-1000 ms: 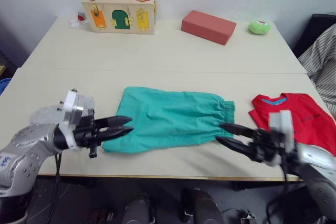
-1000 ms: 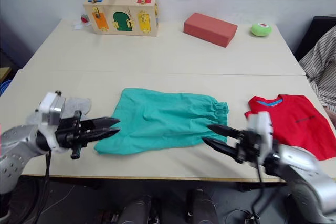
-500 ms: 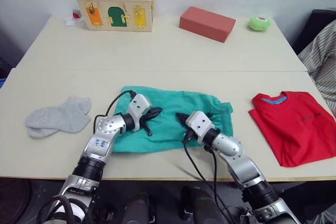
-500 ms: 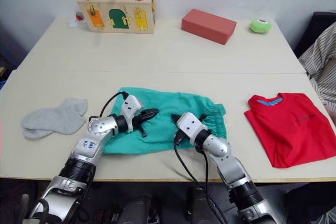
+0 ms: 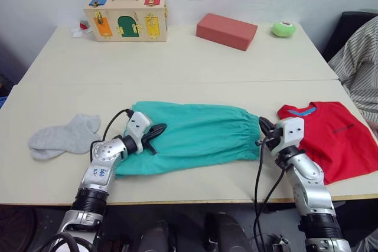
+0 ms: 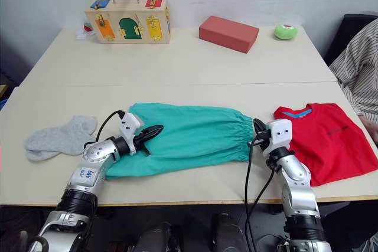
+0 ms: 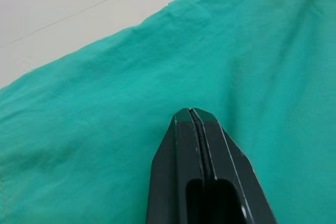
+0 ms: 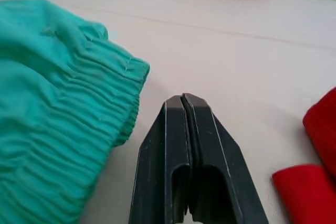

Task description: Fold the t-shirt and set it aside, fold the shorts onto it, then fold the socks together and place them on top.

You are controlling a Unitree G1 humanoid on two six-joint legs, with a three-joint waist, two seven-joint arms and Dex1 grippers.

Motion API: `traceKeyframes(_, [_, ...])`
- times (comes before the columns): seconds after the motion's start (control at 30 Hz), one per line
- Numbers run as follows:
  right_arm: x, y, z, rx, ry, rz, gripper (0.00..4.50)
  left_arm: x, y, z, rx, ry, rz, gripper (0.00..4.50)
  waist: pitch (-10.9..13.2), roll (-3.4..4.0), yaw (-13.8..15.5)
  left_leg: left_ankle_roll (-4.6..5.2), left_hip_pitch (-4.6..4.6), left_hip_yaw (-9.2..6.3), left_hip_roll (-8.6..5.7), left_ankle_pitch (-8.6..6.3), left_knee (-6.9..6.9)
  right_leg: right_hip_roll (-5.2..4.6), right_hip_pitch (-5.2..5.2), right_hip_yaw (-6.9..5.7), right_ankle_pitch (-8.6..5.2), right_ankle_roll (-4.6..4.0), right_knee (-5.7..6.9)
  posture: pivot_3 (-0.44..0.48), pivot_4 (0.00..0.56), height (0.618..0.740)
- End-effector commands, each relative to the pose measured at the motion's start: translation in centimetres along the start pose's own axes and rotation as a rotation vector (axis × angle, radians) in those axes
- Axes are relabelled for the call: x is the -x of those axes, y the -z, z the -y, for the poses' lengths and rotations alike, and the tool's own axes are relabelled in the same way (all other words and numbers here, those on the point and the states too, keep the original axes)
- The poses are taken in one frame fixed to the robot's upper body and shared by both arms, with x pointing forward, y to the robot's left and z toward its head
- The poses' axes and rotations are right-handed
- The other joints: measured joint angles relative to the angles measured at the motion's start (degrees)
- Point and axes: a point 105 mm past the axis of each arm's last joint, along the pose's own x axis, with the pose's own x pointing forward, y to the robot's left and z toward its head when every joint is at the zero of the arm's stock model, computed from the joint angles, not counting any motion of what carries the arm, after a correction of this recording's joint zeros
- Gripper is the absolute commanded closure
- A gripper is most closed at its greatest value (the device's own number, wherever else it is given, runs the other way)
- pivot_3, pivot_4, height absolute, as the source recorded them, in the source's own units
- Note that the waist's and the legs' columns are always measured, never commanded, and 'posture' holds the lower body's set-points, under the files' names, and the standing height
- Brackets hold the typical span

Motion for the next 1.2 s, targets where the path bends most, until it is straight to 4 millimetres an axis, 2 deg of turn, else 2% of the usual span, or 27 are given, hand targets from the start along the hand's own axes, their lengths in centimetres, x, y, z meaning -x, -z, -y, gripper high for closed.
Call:
traceKeyframes(0.03, [1.5, -6.1, -2.9, -0.141, -0.195, 0.205, 4.13, 0.0, -2.1, 1.4, -0.016, 0.128, 0.139, 4.50, 0.1, 0.08, 0.1, -0.02, -0.03, -0.01, 0.00, 0.01, -0.05, 0.00, -0.05, -0.01, -0.04, -0.02, 0.02, 0.000, 0.150, 0.740])
traceKeyframes(0.1, [2.8, -7.0, -3.5, -0.196, -0.221, 0.184, 3.54, -0.2, -3.5, 1.8, -0.044, 0.198, 0.196, 4.50, 0.1, 0.06, 0.2, -0.02, -0.11, -0.06, 0.01, 0.01, -0.10, 0.01, -0.10, -0.07, -0.06, -0.04, -0.02, 0.000, 0.150, 0.740])
traceKeyframes(0.23, [5.6, -7.8, -4.4, -0.457, -0.190, 0.060, 2.11, -1.0, -5.4, 2.6, -0.138, 0.335, 0.223, 4.50, 0.1, -0.04, 1.4, 0.03, -0.23, -0.21, -0.06, 0.00, -0.01, -0.05, -0.06, -0.14, -0.05, -0.03, -0.13, 0.000, 0.150, 0.740])
traceKeyframes(0.27, [6.2, -7.6, -4.5, -0.515, -0.170, 0.014, 1.89, -1.2, -5.6, 2.6, -0.155, 0.357, 0.219, 4.50, 0.1, -0.04, 1.6, 0.05, -0.22, -0.22, -0.06, -0.02, -0.01, -0.06, -0.04, -0.13, -0.05, -0.02, -0.17, 0.000, 0.150, 0.740])
traceKeyframes(0.33, [7.3, -6.7, -4.8, -0.612, -0.118, -0.097, 1.07, -1.7, -5.8, 2.7, -0.177, 0.389, 0.215, 4.50, 0.1, -0.05, 1.6, 0.11, -0.21, -0.21, -0.08, -0.05, -0.02, -0.10, -0.01, -0.12, -0.04, -0.01, -0.20, 0.000, 0.150, 0.740])
traceKeyframes(0.43, [8.9, -5.2, -5.3, -0.734, -0.063, -0.260, 0.13, -2.4, -6.0, 2.7, -0.179, 0.421, 0.213, 4.50, 0.1, -0.11, 1.5, 0.16, -0.22, -0.22, -0.07, -0.07, -0.08, -0.08, -0.02, -0.13, -0.04, -0.01, -0.27, 0.000, 0.150, 0.740])
traceKeyframes(0.47, [9.7, -4.0, -5.7, -0.782, -0.040, -0.347, 0.05, -2.7, -5.9, 2.8, -0.178, 0.434, 0.207, 4.50, 0.1, -0.12, 1.5, 0.20, -0.24, -0.22, -0.05, -0.08, -0.09, -0.05, -0.02, -0.14, -0.04, -0.01, -0.30, 0.000, 0.150, 0.740])
traceKeyframes(0.57, [11.5, -0.9, -6.4, -0.886, 0.063, -0.550, 0.05, -3.3, -5.2, 3.3, -0.194, 0.468, 0.174, 4.50, 0.1, -0.18, 1.6, 0.21, -0.30, -0.23, -0.05, -0.07, -0.11, -0.03, -0.04, -0.18, -0.05, 0.01, -0.35, 0.000, 0.150, 0.740])
traceKeyframes(0.63, [11.8, -0.2, -6.7, -0.914, 0.092, -0.595, 0.05, -3.6, -5.0, 3.4, -0.194, 0.474, 0.174, 4.50, 0.1, -0.22, 1.5, 0.22, -0.32, -0.23, -0.05, -0.06, -0.10, -0.02, -0.04, -0.19, -0.04, 0.03, -0.36, 0.000, 0.150, 0.740])
traceKeyframes(0.67, [11.6, -0.1, -6.9, -0.940, 0.114, -0.588, 0.05, -4.0, -5.2, 2.7, -0.111, 0.407, 0.218, 4.50, 0.1, -0.25, 1.5, 0.24, -0.34, -0.22, -0.05, -0.05, -0.09, -0.02, -0.04, -0.18, -0.02, 0.07, -0.38, 0.000, 0.150, 0.740])
traceKeyframes(0.77, [10.1, 0.8, -8.1, -0.983, 0.124, -0.577, 0.05, -4.1, -2.9, 3.3, -0.139, 0.440, 0.145, 4.50, 0.0, -0.67, 1.4, 0.43, -0.39, -0.33, -0.04, -0.10, -0.06, 0.00, -0.03, -0.20, 0.02, 0.16, -0.43, 0.000, 0.150, 0.740])
traceKeyframes(0.87, [7.6, 0.7, -7.5, -1.033, 0.172, -0.459, 0.05, -4.3, -2.6, 3.5, -0.111, 0.441, 0.146, 4.50, 0.0, -0.68, 1.1, 0.37, -0.46, -0.31, 0.01, -0.10, -0.07, 0.04, -0.10, -0.21, 0.02, 0.16, -0.42, 0.000, 0.150, 0.740])
traceKeyframes(0.97, [5.5, 1.5, -7.4, -1.022, 0.173, -0.428, 0.63, -4.4, -2.0, 3.8, -0.082, 0.444, 0.132, 4.50, 0.0, -0.68, 1.2, 0.13, -0.64, -0.34, 0.01, 0.07, -0.01, 0.04, -0.26, -0.22, 0.02, 0.16, -0.38, 0.000, 0.150, 0.740])
traceKeyframes(1.07, [3.4, 1.6, -7.2, -1.032, 0.169, -0.365, 1.68, -4.2, -1.5, 4.1, -0.085, 0.455, 0.112, 4.50, 0.0, -0.68, 1.2, 0.15, -0.67, -0.34, -0.01, 0.08, 0.00, 0.03, -0.26, -0.23, 0.03, 0.16, -0.39, 0.000, 0.150, 0.740])
traceKeyframes(1.2, [2.4, 1.6, -5.9, -0.973, 0.206, -0.277, 3.11, -4.0, -1.3, 3.9, -0.082, 0.447, 0.109, 4.50, 0.0, -0.63, 1.3, 0.16, -0.76, -0.34, -0.02, 0.08, -0.02, 0.03, -0.35, -0.25, 0.02, 0.15, -0.36, 0.000, 0.150, 0.740])
